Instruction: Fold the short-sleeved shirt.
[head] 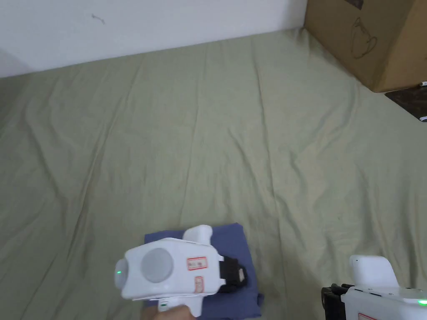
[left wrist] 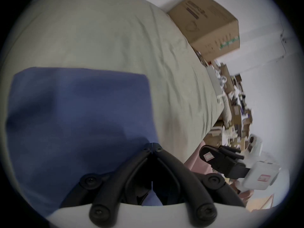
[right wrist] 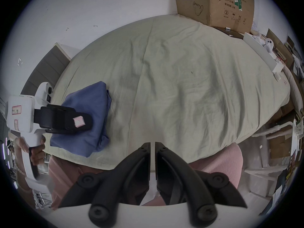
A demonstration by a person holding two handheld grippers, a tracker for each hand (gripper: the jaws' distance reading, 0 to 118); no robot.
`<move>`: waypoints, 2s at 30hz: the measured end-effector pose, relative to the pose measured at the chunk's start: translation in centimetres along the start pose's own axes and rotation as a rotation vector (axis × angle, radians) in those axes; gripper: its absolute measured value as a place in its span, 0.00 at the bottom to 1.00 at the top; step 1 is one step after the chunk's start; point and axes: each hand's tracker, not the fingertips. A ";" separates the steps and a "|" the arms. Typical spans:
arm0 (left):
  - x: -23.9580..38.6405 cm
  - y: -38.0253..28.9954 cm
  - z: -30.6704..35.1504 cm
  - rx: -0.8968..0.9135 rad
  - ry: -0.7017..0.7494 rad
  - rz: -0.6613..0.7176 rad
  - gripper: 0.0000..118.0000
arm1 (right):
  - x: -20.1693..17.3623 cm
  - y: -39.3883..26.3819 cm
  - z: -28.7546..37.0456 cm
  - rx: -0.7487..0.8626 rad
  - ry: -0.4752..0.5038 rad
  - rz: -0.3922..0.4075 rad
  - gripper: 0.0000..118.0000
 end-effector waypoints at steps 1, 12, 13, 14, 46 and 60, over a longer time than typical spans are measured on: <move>2.0 -0.4 -1.6 -0.030 0.013 -0.045 0.00 | 0.2 0.0 0.0 0.000 -0.002 -0.006 0.05; 2.8 0.2 -0.1 0.014 -0.082 -0.049 0.00 | 0.9 0.1 0.7 0.005 -0.022 -0.006 0.05; 2.2 0.1 1.4 0.054 -0.097 -0.034 0.00 | 0.6 0.3 0.7 0.006 -0.022 0.005 0.05; 1.2 0.2 2.8 0.095 -0.095 -0.016 0.00 | 0.2 0.6 0.8 0.006 -0.019 0.018 0.05; -17.1 -4.2 5.1 0.216 -0.453 0.536 0.36 | -13.4 6.0 -9.3 -0.097 0.096 0.262 0.05; -24.6 -2.8 19.0 0.247 -0.002 0.373 0.28 | -15.8 6.3 -6.6 -0.045 0.098 0.276 0.05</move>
